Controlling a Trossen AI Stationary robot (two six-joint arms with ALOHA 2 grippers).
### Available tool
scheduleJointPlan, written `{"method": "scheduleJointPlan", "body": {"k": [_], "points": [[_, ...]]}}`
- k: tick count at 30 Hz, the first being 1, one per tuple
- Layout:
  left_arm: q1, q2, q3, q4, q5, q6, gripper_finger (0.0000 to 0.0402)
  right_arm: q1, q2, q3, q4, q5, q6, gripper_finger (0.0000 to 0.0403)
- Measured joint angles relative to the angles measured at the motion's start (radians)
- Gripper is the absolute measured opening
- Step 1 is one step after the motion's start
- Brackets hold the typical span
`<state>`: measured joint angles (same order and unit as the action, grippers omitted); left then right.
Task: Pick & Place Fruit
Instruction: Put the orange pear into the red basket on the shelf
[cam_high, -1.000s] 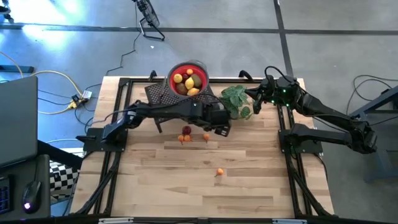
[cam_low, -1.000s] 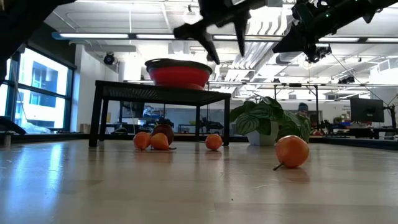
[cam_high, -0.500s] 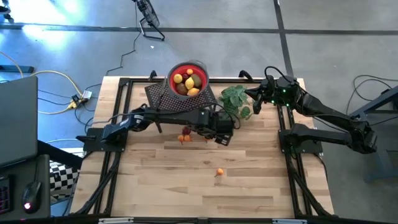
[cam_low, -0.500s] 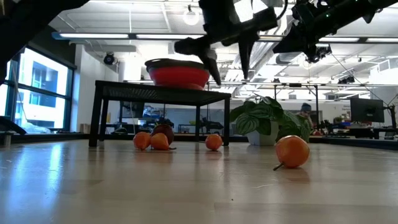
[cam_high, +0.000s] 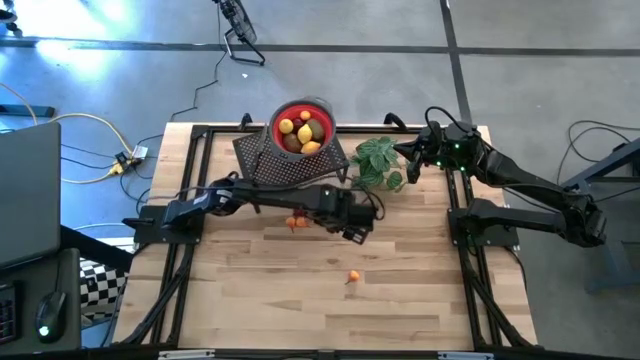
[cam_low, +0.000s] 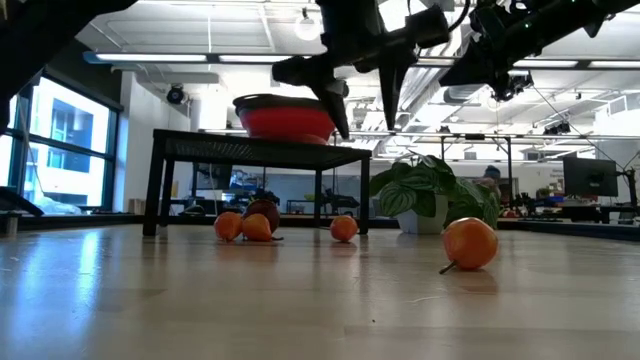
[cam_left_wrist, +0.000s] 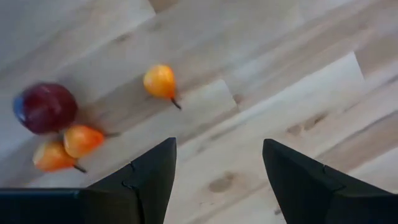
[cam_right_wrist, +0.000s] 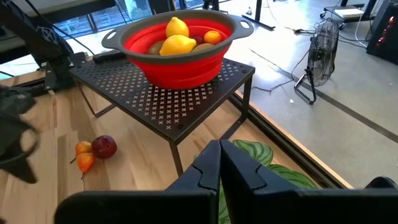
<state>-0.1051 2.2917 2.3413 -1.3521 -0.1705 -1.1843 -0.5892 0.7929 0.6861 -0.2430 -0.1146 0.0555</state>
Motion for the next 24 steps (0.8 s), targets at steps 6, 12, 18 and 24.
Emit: {"method": "scheduleJointPlan", "body": {"k": [6,12,18,24], "points": [[-0.051,0.000,0.000,-0.026,-0.003,0.009,0.0232,0.000,0.000,0.000,-0.006,0.005,0.000,0.0002],[-0.013,-0.015,0.000,-0.206,-0.012,0.105,0.0199,0.000,0.000,0.000,-0.005,0.008,0.000,0.0002],[0.021,-0.017,0.000,-0.222,0.028,0.260,0.0165,0.000,0.000,0.000,-0.011,0.008,0.000,0.0002],[-0.003,-0.030,0.000,-0.218,0.024,0.259,0.0130,0.000,0.000,-0.001,-0.050,0.008,-0.018,0.0002]]}}
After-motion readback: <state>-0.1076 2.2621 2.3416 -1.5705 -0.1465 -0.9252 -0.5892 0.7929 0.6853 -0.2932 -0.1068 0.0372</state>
